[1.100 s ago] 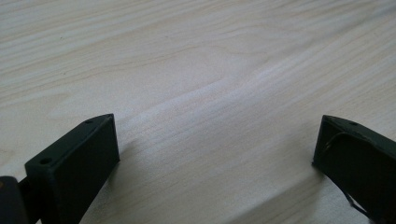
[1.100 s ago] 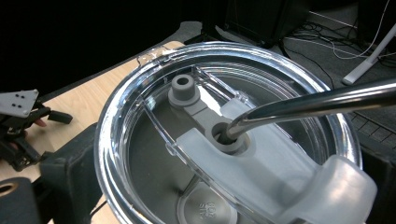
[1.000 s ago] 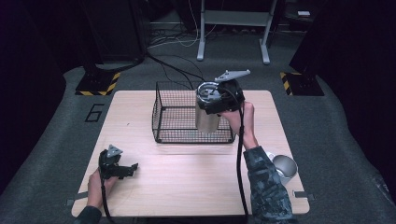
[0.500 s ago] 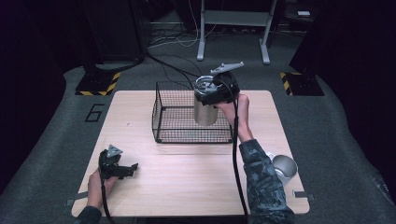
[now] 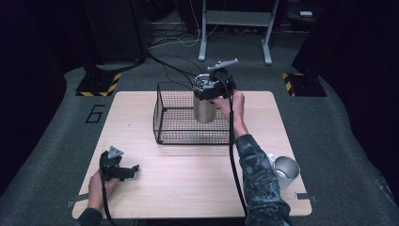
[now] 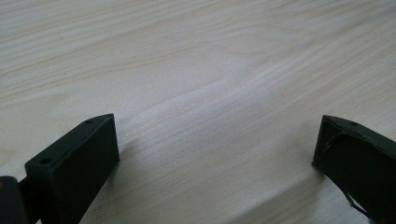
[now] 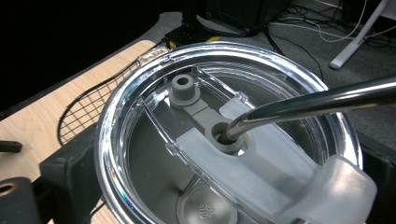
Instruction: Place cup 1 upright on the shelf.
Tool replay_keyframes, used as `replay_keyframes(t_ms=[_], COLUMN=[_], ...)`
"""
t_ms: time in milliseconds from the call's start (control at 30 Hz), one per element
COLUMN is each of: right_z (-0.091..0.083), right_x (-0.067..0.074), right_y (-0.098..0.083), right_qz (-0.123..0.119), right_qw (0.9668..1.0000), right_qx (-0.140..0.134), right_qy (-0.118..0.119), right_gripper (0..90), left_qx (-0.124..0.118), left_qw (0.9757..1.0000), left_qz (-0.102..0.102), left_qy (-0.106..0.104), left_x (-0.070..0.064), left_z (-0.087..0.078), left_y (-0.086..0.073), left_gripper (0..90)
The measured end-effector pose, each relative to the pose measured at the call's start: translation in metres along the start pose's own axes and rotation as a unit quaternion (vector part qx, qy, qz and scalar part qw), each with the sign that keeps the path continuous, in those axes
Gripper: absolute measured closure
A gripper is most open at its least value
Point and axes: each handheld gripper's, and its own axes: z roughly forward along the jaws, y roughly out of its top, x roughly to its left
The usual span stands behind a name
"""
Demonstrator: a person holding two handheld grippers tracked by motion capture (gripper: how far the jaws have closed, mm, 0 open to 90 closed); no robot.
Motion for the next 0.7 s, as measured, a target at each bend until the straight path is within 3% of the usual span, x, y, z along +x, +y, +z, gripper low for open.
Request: replay_keyframes(t_ms=[700], right_z=[0.055], right_x=[-0.012], right_y=[-0.003], right_qz=[0.031], right_qw=[0.9993], right_qx=[0.018], right_qy=[-0.006], right_gripper=[3.6], left_qx=[0.0], left_qw=[1.0], left_qz=[-0.005], left_qy=[-0.002], left_x=[-0.001], left_z=[0.0], left_y=[0.0], left_gripper=[0.0])
